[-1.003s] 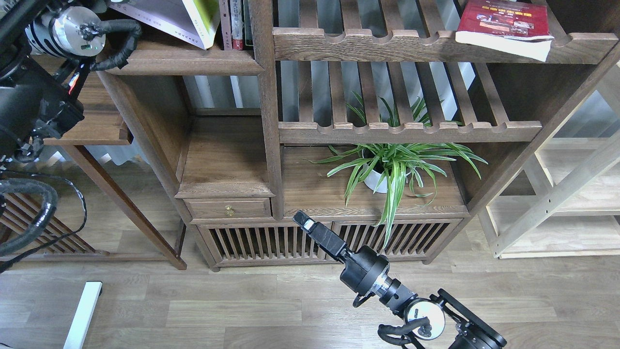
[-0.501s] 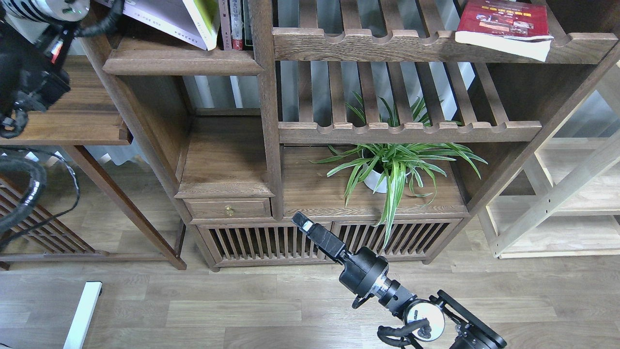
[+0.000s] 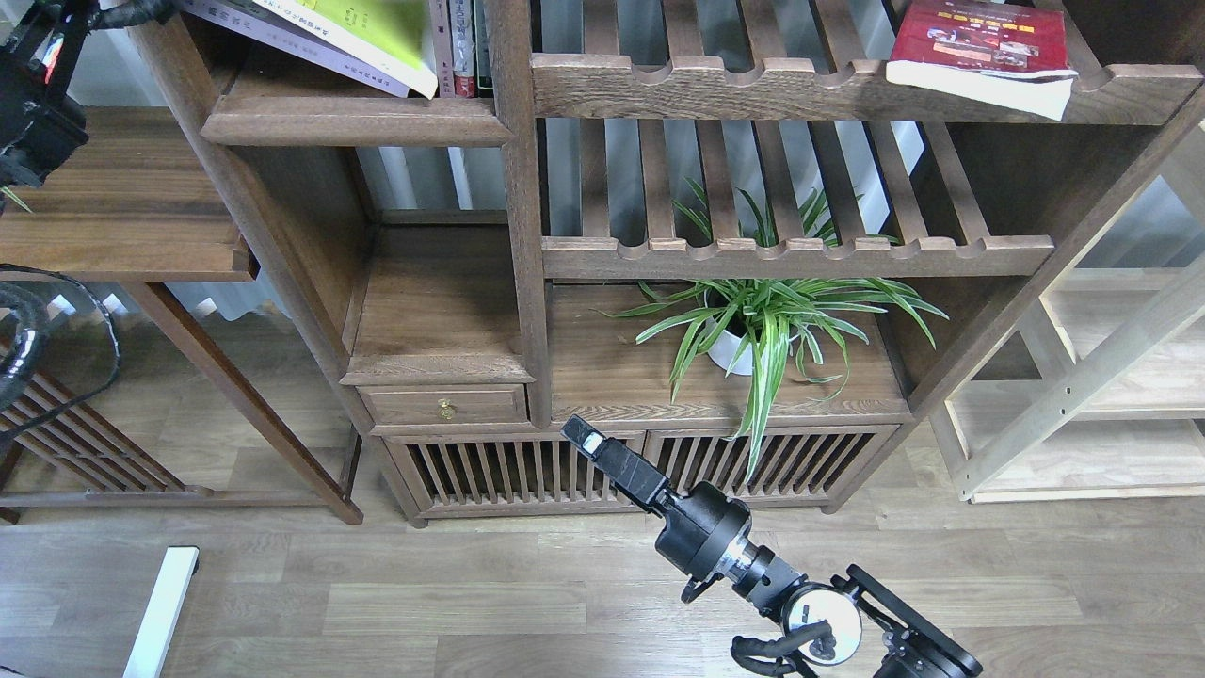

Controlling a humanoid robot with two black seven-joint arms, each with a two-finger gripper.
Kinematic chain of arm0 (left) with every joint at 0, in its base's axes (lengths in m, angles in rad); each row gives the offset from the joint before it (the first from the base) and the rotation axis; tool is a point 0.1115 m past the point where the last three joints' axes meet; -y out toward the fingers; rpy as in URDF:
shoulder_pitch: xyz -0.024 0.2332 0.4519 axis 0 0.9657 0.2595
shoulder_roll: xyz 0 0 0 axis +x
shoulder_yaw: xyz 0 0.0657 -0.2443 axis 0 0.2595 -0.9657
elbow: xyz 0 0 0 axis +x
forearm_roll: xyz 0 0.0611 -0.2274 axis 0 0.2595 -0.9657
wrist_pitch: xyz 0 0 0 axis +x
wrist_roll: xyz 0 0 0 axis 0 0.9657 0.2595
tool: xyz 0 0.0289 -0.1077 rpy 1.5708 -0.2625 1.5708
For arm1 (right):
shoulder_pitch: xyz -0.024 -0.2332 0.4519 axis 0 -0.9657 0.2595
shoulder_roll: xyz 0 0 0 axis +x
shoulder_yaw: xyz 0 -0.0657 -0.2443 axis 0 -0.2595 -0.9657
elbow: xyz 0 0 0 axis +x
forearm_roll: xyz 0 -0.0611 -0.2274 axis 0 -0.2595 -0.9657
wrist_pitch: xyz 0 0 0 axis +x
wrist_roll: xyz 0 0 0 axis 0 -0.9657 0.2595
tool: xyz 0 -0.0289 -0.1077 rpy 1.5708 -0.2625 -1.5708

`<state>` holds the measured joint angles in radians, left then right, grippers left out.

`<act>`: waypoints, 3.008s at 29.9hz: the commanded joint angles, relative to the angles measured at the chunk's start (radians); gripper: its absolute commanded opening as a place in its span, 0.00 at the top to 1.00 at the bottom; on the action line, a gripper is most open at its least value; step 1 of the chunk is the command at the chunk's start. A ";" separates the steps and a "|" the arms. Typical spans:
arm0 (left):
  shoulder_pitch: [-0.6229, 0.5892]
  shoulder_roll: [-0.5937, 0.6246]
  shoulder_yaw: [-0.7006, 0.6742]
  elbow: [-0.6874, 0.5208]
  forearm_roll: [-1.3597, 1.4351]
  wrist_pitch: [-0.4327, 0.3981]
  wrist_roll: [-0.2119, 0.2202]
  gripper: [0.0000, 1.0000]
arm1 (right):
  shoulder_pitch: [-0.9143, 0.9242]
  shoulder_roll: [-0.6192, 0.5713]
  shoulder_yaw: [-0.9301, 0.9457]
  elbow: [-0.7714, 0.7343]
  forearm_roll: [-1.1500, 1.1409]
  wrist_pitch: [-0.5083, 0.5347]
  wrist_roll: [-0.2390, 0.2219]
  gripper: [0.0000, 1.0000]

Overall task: Organize books on shelf
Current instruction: 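Push the book into the top shelf with the left gripper, then withdraw the left gripper and raise the right gripper toward the red book, then grasp the red book on the top shelf with the right gripper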

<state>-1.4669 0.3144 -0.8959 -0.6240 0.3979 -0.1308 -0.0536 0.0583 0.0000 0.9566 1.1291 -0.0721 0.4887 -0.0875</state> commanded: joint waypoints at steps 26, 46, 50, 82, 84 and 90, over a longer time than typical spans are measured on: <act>0.306 0.206 -0.046 -0.371 -0.217 -0.358 -0.051 0.01 | 0.109 0.000 0.154 0.074 0.133 0.000 0.017 0.18; 0.829 0.137 -0.067 -0.937 -0.199 -0.358 -0.034 0.03 | 0.189 0.000 0.372 0.086 0.169 0.000 0.015 0.18; 0.915 0.092 -0.067 -0.991 -0.145 -0.358 -0.034 0.03 | 0.213 0.000 0.415 0.072 0.199 0.000 0.015 0.17; 1.097 0.009 -0.097 -1.046 -0.125 -0.358 0.017 0.03 | 0.288 -0.225 0.602 -0.019 0.466 -0.220 0.015 0.18; 1.102 0.009 -0.100 -1.046 -0.125 -0.358 0.018 0.03 | 0.288 -0.236 0.603 -0.014 0.468 -0.220 0.015 0.19; 1.105 0.009 -0.115 -1.046 -0.126 -0.358 0.018 0.03 | 0.299 -0.262 0.602 0.006 0.469 -0.222 0.015 0.19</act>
<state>-0.3628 0.3243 -1.0025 -1.6705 0.2720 -0.4887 -0.0352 0.3490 -0.2527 1.5597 1.1274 0.3972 0.2716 -0.0723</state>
